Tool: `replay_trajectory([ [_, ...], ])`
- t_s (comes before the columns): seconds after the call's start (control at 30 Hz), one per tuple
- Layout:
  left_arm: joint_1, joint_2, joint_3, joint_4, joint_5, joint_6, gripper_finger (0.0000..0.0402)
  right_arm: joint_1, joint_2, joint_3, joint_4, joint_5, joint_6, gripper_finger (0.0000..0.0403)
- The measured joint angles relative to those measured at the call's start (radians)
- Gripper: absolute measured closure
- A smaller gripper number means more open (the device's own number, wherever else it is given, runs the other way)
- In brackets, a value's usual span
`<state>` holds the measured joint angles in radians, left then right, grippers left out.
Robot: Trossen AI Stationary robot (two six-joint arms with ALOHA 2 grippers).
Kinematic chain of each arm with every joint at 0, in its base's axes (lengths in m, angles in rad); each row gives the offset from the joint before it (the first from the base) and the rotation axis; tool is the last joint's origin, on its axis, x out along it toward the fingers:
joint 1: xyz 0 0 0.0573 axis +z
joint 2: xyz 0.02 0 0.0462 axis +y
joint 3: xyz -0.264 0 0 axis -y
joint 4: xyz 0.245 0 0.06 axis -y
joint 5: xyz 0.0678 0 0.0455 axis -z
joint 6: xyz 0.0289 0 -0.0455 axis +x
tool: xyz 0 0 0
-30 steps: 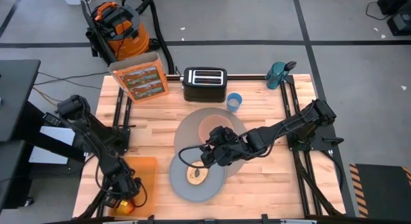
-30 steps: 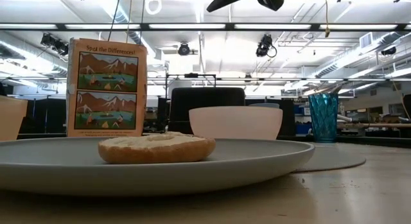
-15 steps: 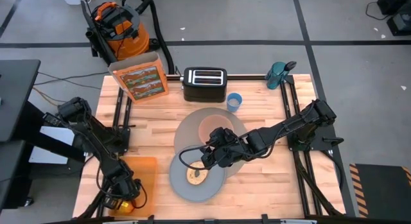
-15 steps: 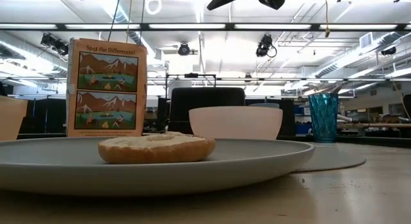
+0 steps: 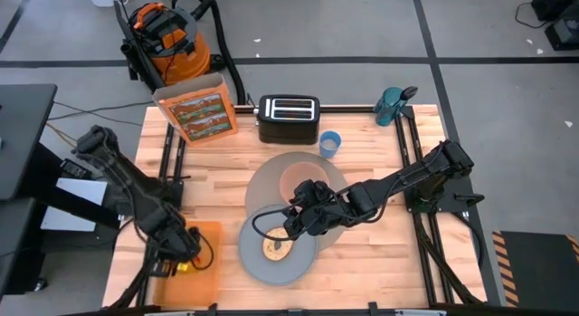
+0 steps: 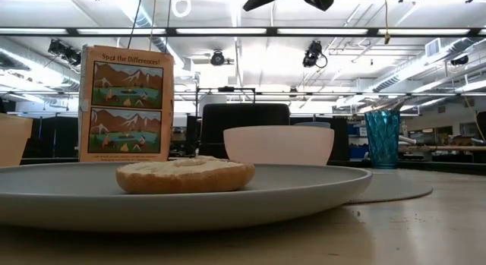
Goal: Arrange a breakfast setting
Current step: Put the red apple on the left side of the light orange bowl on the gray placemat
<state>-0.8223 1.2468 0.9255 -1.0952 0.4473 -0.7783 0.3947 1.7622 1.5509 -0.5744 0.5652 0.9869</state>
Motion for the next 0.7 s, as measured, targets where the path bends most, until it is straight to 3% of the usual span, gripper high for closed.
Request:
replay_trajectory([
  [0.13,0.11,-0.013,0.145,-0.289,-0.118,0.09,0.0383,-0.006,0.0,0.0,0.019,0.001,-0.043,0.0202],
  [0.27,0.276,-0.004,0.286,-0.478,-0.201,0.172,0.0383,-0.015,-0.005,0.0,0.034,-0.007,-0.166,0.0202],
  [0.47,0.585,0.067,0.383,-0.479,-0.222,0.369,0.0383,-0.03,-0.065,0.0,0.039,-0.007,-0.289,0.0202],
  [0.7,0.831,0.308,0.433,-0.476,-0.248,0.557,0.0383,-0.033,-0.151,0.0,0.025,-0.006,-0.367,0.0202],
])
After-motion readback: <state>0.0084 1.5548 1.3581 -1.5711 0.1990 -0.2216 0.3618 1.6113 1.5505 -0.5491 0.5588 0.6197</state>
